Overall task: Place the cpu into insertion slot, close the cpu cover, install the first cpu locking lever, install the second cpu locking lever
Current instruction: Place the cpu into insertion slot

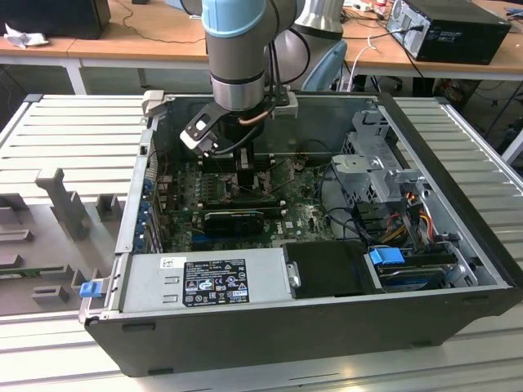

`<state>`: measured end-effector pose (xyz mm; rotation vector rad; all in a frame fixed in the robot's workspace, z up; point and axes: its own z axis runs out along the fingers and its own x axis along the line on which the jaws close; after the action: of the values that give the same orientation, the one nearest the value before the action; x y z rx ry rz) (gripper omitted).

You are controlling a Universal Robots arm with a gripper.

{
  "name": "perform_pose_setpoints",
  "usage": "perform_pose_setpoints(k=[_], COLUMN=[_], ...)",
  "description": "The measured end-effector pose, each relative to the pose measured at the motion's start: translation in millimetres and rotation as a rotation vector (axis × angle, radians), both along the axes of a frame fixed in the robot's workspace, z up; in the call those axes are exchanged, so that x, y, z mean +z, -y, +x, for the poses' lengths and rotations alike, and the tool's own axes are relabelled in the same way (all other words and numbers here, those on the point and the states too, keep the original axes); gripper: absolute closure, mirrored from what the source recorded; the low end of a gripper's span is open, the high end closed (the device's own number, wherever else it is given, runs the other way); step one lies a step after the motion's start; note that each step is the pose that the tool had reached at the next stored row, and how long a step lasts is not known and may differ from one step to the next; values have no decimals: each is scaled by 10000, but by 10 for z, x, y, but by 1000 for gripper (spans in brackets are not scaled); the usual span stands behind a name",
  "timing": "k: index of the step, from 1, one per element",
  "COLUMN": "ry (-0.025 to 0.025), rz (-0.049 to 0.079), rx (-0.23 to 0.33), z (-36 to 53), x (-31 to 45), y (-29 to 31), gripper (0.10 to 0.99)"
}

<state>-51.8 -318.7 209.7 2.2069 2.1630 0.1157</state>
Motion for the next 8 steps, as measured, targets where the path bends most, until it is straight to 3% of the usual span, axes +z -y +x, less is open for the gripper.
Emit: perform_pose_setpoints(k=[8], ry=[0], rz=[1], rx=[-8], z=[19], x=[-32], y=[-1], gripper=[557])
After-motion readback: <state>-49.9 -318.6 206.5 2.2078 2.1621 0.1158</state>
